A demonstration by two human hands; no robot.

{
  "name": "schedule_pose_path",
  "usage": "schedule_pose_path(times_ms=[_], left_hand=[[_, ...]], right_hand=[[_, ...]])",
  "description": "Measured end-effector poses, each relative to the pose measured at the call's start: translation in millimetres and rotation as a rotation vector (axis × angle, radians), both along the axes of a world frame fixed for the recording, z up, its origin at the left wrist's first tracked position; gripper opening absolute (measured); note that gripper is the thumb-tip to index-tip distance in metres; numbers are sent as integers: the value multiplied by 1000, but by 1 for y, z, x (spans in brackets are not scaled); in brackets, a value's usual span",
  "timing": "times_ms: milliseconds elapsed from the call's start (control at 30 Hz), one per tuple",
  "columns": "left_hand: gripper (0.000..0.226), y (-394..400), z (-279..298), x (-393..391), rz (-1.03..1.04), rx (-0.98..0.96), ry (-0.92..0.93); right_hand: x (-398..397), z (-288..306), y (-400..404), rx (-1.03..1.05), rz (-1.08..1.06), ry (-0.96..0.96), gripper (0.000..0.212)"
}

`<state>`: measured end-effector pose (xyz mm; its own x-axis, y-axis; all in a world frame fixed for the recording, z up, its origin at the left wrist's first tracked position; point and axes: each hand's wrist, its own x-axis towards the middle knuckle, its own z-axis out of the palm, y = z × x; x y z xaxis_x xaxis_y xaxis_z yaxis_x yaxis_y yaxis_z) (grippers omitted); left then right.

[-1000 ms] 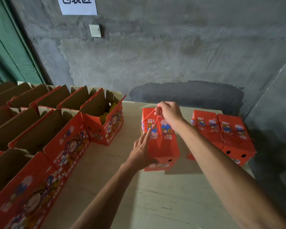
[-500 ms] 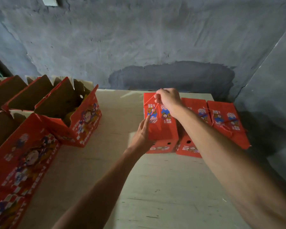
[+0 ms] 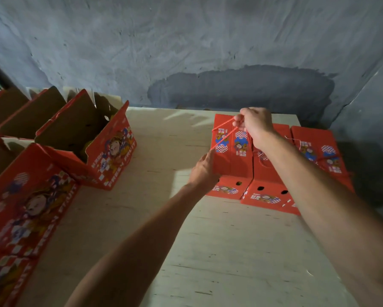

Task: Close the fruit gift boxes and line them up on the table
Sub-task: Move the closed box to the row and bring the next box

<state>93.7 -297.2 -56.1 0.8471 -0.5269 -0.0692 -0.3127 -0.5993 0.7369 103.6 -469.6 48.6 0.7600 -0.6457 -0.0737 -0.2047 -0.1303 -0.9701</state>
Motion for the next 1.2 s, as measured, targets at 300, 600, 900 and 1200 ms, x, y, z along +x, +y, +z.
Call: schedule_pose_path(times_ms=[300,600,900,1200], left_hand=[[58,4,-5,-2,-32,-28,-36],[34,54,45,10,41,-11,-220],[33,161,82,12,197,-22,-396],[44,277,77,63,364,143,-446]], right_hand=[[-18,-7,4,-44,-32,7,11],[-24,23,39,-525,7,206,29],[-2,24,183,-459,291,95,34],[43,-6,322,-376,495,58,36]])
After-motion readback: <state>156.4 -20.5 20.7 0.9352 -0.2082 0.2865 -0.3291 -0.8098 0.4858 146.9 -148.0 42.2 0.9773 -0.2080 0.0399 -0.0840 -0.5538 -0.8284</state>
